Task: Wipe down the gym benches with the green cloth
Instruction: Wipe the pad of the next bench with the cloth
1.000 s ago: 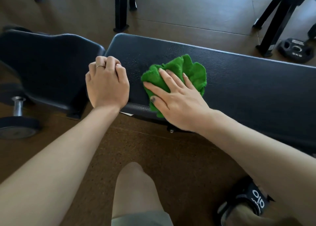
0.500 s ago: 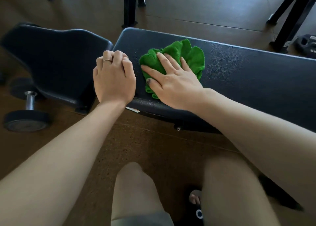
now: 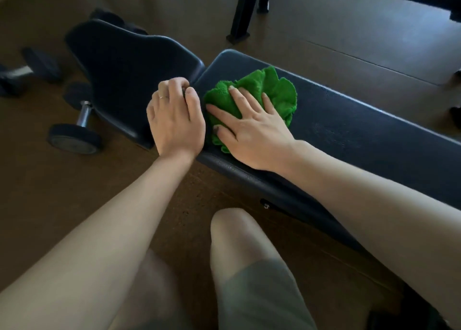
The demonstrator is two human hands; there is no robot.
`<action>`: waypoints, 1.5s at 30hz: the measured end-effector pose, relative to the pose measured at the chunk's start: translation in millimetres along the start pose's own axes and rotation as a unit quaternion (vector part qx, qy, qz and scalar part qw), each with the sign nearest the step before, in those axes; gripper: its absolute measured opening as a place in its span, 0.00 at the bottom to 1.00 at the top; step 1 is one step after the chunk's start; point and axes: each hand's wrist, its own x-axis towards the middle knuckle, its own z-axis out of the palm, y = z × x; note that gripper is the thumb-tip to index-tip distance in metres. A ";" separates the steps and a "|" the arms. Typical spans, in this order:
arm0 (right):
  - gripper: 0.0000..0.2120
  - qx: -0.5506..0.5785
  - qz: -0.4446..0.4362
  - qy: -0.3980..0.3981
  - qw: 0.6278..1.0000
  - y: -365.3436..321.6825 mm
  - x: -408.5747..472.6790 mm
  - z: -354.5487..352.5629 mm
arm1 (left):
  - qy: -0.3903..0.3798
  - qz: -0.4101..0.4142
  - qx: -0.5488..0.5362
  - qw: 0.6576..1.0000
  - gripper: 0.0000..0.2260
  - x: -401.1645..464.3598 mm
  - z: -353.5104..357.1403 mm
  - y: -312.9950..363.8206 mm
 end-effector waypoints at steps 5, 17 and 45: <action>0.26 -0.020 -0.059 -0.002 0.998 2.0 -39.8 3.4 | -0.085 -0.359 -0.323 0.871 0.17 2.6 -15.4 -38.8; 0.25 -0.024 -0.100 0.018 0.995 -36.9 35.9 5.0 | -0.182 -0.409 -0.516 0.730 0.29 6.2 -18.9 -52.2; 0.25 -0.045 -0.088 0.049 0.994 -62.5 46.7 13.8 | -0.253 -0.459 -0.518 0.676 0.32 26.8 -31.4 -51.0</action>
